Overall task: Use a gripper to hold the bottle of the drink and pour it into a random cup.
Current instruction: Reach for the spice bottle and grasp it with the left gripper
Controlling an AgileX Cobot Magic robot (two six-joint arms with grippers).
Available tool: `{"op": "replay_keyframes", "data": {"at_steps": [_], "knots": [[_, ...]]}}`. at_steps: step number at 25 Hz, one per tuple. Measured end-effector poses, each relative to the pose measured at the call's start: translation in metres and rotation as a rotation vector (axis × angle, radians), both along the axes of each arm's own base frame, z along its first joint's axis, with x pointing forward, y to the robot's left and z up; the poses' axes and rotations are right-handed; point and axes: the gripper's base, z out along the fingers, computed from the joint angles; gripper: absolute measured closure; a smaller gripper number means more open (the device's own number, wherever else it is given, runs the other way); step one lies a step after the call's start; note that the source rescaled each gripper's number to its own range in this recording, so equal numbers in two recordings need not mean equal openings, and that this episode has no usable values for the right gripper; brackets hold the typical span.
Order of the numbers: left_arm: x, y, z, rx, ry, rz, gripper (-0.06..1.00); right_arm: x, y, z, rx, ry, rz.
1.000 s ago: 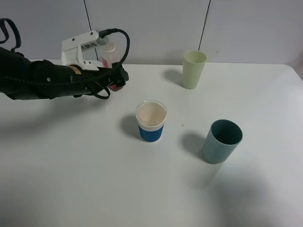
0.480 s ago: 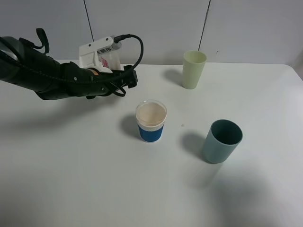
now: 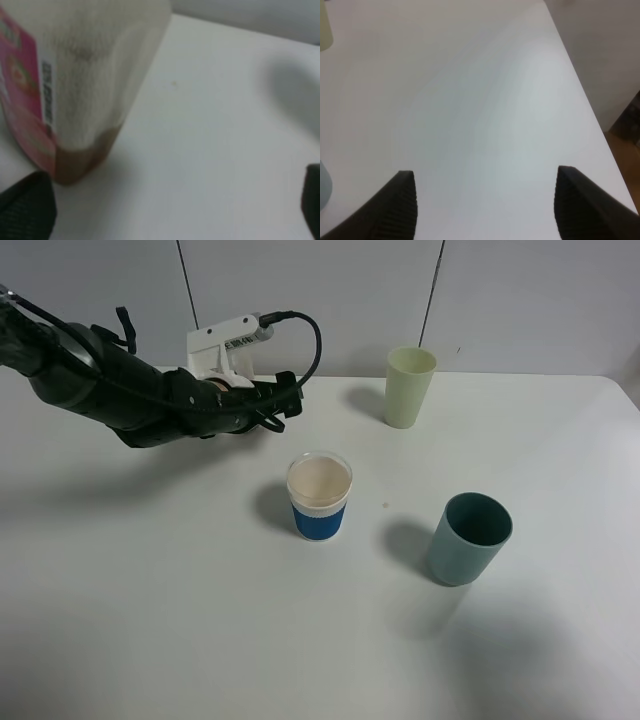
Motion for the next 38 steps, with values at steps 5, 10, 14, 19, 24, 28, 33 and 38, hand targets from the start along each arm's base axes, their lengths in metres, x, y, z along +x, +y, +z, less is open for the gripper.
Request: {"op": "replay_keyframes", "data": {"at_steps": [5,10,14,19,24,28,33,38], "knots": [[0.009,-0.002,-0.007,0.017,-0.027,0.026,-0.05,0.0,0.0,0.0,0.0,0.0,0.0],[0.02,-0.007,-0.016,0.042,-0.048,0.027,-0.05,0.0,0.0,0.0,0.0,0.0,0.0],[0.027,-0.008,-0.021,0.056,-0.087,0.045,-0.05,0.0,0.0,0.0,0.0,0.0,0.0],[0.031,-0.005,-0.018,0.061,-0.154,0.093,-0.05,0.0,0.0,0.0,0.0,0.0,0.0],[0.036,0.004,-0.017,0.077,-0.174,0.124,-0.05,0.0,0.0,0.0,0.0,0.0,0.0],[0.039,0.011,-0.016,0.086,-0.19,0.148,-0.05,0.0,0.0,0.0,0.0,0.0,0.0],[0.043,0.02,-0.017,0.096,-0.21,0.184,-0.06,0.0,0.0,0.0,0.0,0.0,0.0],[0.045,0.026,-0.033,0.12,-0.191,0.201,-0.06,0.0,0.0,0.0,0.0,0.0,0.0]]}}
